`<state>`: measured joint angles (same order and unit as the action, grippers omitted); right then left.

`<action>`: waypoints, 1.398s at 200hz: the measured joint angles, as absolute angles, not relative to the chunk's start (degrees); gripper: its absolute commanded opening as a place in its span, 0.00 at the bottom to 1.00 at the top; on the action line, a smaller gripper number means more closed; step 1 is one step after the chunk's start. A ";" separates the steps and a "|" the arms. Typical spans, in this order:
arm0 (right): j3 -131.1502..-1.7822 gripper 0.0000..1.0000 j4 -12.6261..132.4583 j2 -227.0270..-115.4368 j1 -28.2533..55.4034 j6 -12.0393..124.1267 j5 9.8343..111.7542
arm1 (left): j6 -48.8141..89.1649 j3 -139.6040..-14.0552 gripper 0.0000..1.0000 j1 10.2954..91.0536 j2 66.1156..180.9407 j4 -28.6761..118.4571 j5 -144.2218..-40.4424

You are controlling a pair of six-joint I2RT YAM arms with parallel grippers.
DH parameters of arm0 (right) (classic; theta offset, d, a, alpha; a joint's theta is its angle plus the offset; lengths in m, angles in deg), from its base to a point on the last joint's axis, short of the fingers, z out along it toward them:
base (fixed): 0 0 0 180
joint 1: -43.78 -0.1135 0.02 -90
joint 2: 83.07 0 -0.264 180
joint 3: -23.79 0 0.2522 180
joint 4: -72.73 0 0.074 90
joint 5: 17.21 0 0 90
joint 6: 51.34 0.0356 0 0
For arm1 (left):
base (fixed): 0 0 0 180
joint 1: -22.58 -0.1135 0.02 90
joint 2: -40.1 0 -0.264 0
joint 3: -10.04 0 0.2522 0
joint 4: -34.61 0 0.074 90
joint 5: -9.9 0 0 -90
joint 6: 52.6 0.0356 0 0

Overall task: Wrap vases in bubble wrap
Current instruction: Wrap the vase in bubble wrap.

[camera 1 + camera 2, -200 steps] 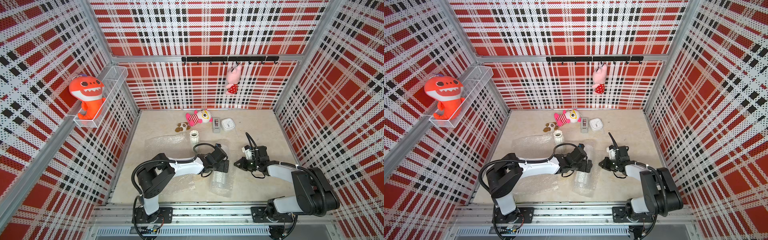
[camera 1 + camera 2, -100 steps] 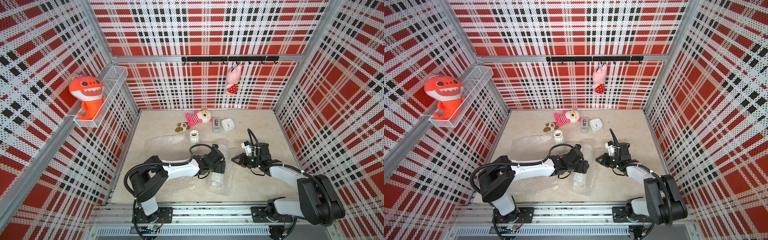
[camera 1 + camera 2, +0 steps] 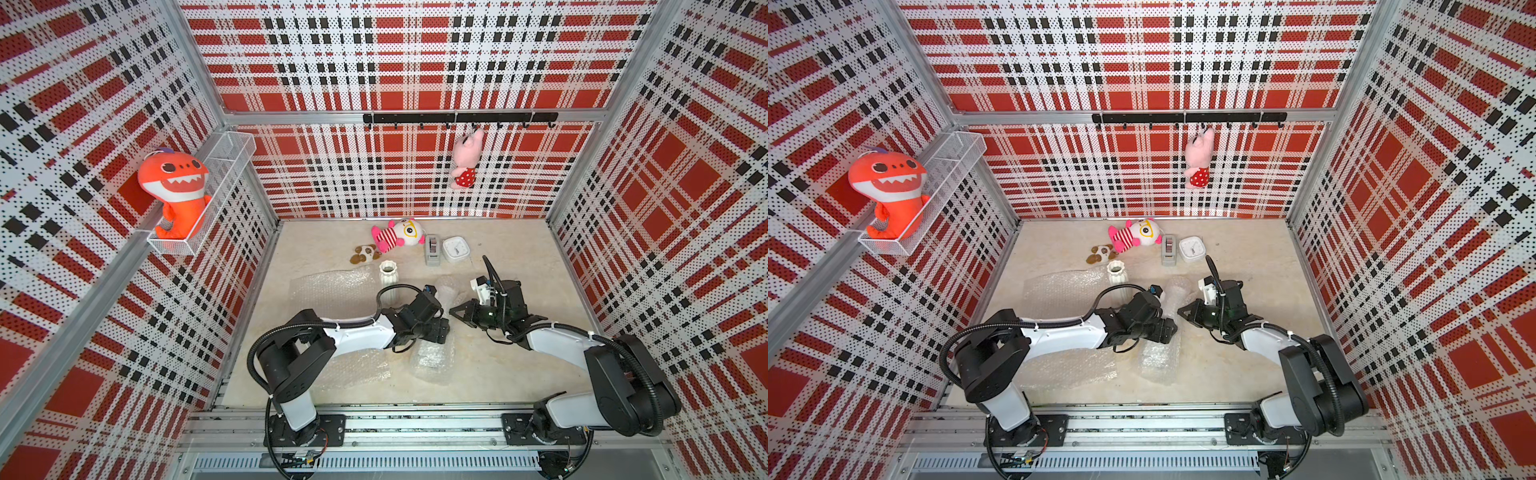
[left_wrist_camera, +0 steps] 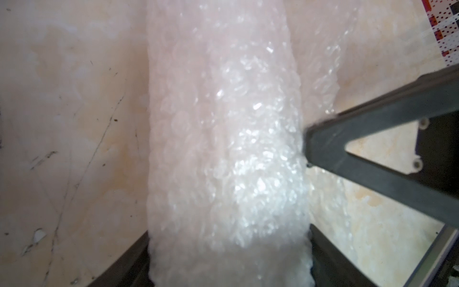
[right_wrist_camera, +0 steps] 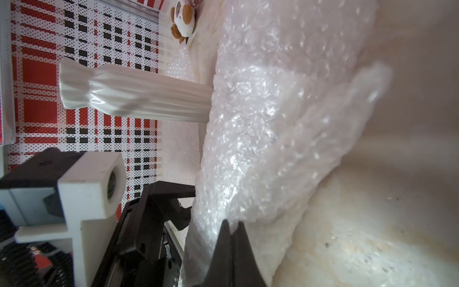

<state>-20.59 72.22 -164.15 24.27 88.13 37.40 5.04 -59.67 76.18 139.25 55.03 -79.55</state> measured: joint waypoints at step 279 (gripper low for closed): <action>-20.72 0.00 84.16 -167.34 17.36 94.82 44.91 | -1.80 -60.43 0.82 74.67 137.68 55.88 -76.51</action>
